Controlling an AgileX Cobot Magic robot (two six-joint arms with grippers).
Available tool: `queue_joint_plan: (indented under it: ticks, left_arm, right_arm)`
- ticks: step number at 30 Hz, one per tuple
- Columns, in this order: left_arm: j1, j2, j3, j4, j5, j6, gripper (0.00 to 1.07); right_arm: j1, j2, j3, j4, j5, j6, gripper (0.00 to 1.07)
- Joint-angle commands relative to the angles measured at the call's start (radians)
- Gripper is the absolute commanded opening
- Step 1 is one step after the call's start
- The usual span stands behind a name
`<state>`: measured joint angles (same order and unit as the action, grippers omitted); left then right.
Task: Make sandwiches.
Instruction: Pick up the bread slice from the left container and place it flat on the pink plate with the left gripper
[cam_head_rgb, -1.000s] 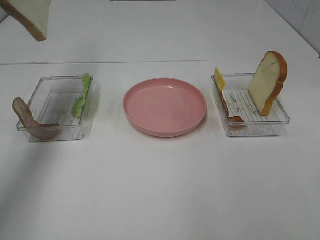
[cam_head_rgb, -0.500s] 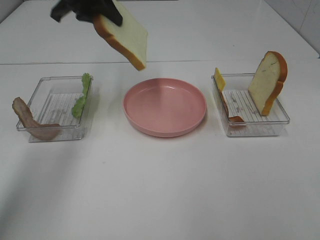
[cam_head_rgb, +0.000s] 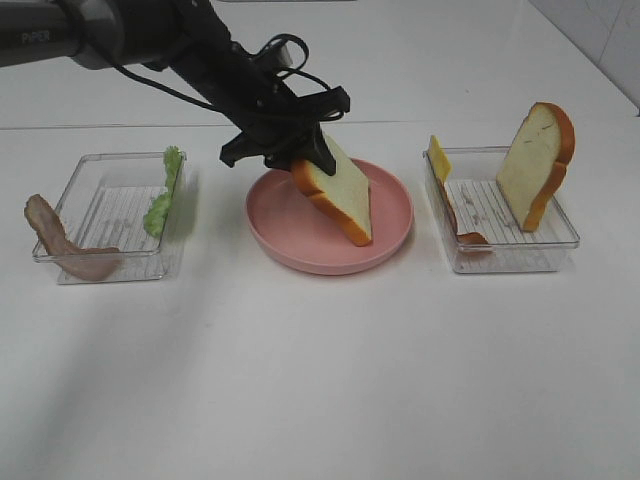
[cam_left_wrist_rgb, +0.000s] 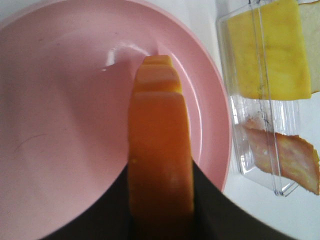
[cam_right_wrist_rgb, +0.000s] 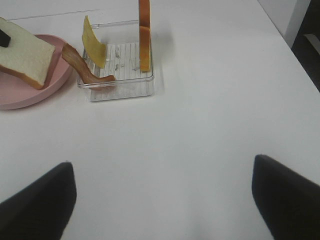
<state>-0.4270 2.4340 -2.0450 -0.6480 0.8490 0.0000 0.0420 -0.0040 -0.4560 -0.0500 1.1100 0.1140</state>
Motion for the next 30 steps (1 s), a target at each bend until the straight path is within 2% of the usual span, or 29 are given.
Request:
queue_joint_plan:
  ticks: [1,18,19,22,23,24,25,27,28,30]
  left_arm:
    - [-0.015,0.019,-0.004,-0.011,-0.052,-0.006,0.00]
    - [-0.022,0.057,-0.004,0.004,-0.011,-0.009,0.01]
    - [-0.017,0.056,-0.004,0.015,-0.001,-0.009,0.08]
    - [-0.017,0.052,-0.004,0.016,0.004,-0.009,0.13]
    - [-0.017,0.046,-0.004,0.023,0.017,-0.009,0.29]
    - [-0.017,0.034,-0.004,0.039,0.031,-0.009,0.39]
    - [-0.017,0.034,-0.004,0.039,0.031,-0.009,0.39]
    - [-0.017,0.017,-0.004,0.078,0.052,-0.010,0.78]
    - [-0.017,0.017,-0.004,0.078,0.052,-0.010,0.78]
    - [-0.017,0.006,-0.011,0.128,0.093,-0.020,0.92]
  right_arm:
    - [0.000,-0.031,0.003,-0.003,-0.010,-0.004,0.89]
    - [0.000,-0.031,0.003,-0.003,-0.010,-0.004,0.89]
    - [0.000,-0.031,0.003,-0.003,-0.010,-0.004,0.89]
    - [0.000,-0.031,0.003,-0.003,-0.010,-0.004,0.89]
    - [0.000,-0.031,0.003,-0.003,-0.010,-0.004,0.89]
    - [0.000,-0.031,0.003,-0.003,-0.010,-0.004,0.89]
    - [0.000,-0.031,0.003,-0.003,-0.010,-0.004,0.89]
    - [0.000,-0.031,0.003,-0.003,-0.010,-0.004,0.89]
    - [0.000,-0.031,0.003,-0.003,-0.010,-0.004,0.89]
    - [0.000,-0.031,0.003,-0.003,-0.010,-0.004,0.89]
